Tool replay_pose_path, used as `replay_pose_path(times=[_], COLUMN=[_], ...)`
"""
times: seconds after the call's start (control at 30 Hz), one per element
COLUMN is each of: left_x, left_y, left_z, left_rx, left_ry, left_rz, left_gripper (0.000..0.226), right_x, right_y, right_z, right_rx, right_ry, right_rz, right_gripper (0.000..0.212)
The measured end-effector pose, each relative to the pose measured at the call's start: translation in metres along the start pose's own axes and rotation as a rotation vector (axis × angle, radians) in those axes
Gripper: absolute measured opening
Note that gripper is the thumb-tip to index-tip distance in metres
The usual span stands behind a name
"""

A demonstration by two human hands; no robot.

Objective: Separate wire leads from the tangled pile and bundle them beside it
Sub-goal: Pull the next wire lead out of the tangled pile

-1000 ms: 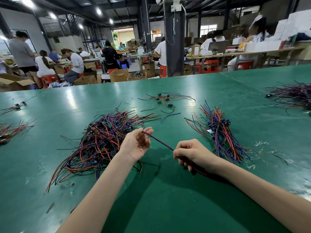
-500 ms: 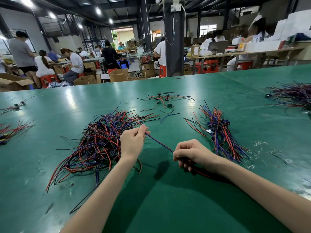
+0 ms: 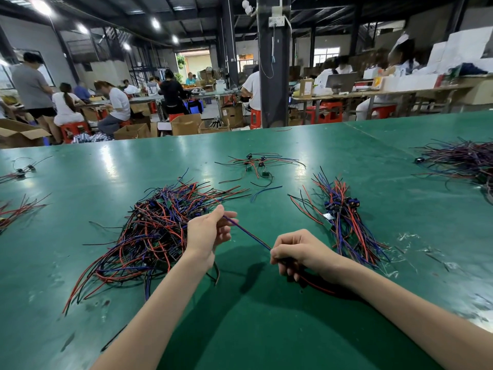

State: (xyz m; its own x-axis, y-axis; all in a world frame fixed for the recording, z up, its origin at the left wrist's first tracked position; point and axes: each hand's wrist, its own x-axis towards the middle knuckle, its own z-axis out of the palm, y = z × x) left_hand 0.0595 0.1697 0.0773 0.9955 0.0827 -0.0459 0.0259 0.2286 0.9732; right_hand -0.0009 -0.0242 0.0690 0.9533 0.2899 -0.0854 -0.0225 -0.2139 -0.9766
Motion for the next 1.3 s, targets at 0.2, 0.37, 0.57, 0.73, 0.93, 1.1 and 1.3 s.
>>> replay_pose_path(times=[0.2, 0.37, 0.57, 0.73, 0.93, 1.1, 1.3], left_x=[0.002, 0.001, -0.005, -0.013, -0.021, -0.019, -0.004], left_y=[0.005, 0.0, -0.01, -0.021, -0.027, -0.024, -0.013], left_z=[-0.002, 0.0, 0.009, 0.015, 0.024, 0.023, 0.008], left_rx=[-0.209, -0.178, -0.179, -0.065, 0.013, -0.003, -0.073], left_ry=[-0.049, -0.06, -0.166, -0.257, -0.298, -0.247, -0.069], left_rz=[-0.234, -0.17, -0.157, -0.131, -0.072, -0.059, -0.008], left_gripper=[0.032, 0.032, 0.025, 0.015, 0.011, 0.013, 0.013], right_x=[0.0, 0.003, 0.006, 0.006, 0.007, 0.006, 0.006], right_y=[-0.001, 0.001, 0.002, 0.003, 0.004, 0.004, 0.003], right_z=[-0.001, 0.0, 0.0, 0.001, 0.002, 0.002, 0.002], right_rx=[0.007, 0.065, 0.139, 0.133, 0.12, 0.117, 0.107], right_ry=[0.002, 0.056, 0.112, 0.118, 0.11, 0.106, 0.099], right_rz=[0.008, 0.013, 0.014, 0.019, 0.026, 0.027, 0.026], right_gripper=[0.02, 0.019, 0.022, 0.022, 0.021, 0.021, 0.021])
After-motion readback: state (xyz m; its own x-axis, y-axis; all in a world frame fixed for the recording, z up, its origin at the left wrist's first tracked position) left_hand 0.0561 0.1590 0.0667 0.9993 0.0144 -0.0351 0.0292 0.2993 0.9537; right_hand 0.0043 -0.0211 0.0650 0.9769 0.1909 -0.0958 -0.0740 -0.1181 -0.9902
